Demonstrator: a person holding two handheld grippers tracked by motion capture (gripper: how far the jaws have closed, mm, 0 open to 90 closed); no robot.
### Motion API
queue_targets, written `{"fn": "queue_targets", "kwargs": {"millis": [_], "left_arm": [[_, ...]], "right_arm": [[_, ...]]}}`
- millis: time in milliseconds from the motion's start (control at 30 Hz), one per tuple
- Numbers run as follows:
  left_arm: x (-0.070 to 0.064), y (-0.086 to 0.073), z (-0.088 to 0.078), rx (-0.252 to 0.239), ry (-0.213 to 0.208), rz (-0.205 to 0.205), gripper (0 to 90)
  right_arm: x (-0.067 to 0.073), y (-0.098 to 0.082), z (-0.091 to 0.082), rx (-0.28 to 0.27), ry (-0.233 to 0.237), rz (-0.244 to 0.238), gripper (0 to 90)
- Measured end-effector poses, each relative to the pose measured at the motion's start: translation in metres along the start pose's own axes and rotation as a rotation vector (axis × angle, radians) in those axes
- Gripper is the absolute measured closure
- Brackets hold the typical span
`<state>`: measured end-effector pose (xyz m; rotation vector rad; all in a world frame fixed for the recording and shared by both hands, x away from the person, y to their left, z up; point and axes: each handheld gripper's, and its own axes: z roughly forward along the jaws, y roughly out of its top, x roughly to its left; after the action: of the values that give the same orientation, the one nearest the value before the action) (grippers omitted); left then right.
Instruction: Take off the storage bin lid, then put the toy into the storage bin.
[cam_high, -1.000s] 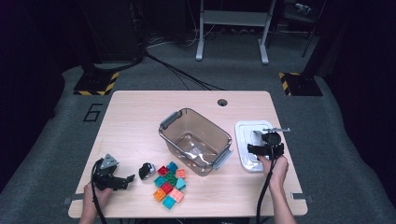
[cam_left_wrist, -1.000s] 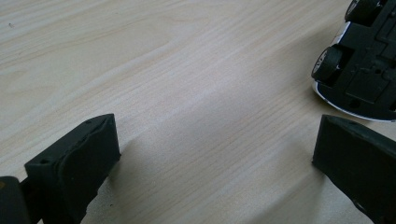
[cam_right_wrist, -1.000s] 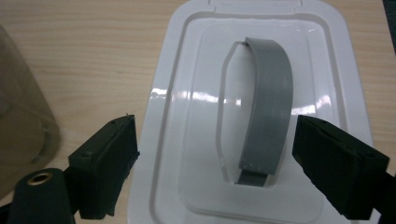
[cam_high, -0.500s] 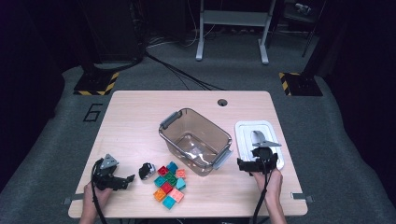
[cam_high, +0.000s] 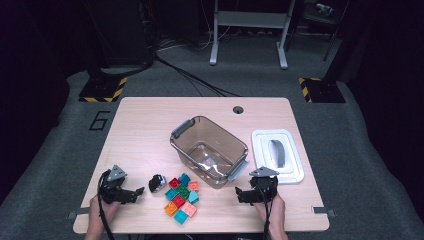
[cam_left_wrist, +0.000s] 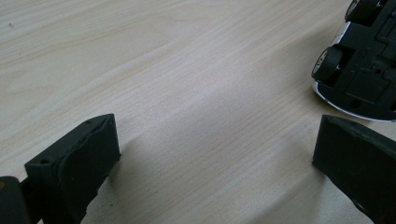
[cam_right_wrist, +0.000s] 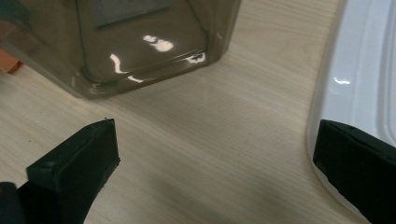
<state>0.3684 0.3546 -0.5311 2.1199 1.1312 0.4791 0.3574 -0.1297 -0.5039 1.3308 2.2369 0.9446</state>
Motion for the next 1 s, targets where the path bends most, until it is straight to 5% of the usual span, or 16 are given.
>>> {"fn": "queue_targets", "kwargs": {"millis": [367, 600, 700, 733, 1000], "left_arm": [[0.0, 0.0, 0.0, 0.005, 0.001, 0.003, 0.3], [0.0, 0.001, -0.001, 0.011, 0.009, -0.006, 0.1], [0.0, 0.003, -0.004, 0.056, 0.009, 0.008, 0.4], [-0.001, 0.005, -0.008, 0.065, 0.016, 0.04, 0.4], [-0.023, 0.024, -0.02, -0.017, -0.072, 0.089, 0.3]], "right_arm": [[0.014, -0.009, 0.017, 0.023, 0.032, -0.025, 0.0], [0.014, -0.017, 0.021, -0.003, 0.0, -0.035, 0.0], [0.014, -0.017, 0.02, -0.007, 0.005, -0.049, 0.0], [0.014, -0.017, 0.021, -0.005, 0.008, -0.045, 0.0], [0.012, -0.017, 0.021, -0.001, 0.003, -0.047, 0.0]]}}
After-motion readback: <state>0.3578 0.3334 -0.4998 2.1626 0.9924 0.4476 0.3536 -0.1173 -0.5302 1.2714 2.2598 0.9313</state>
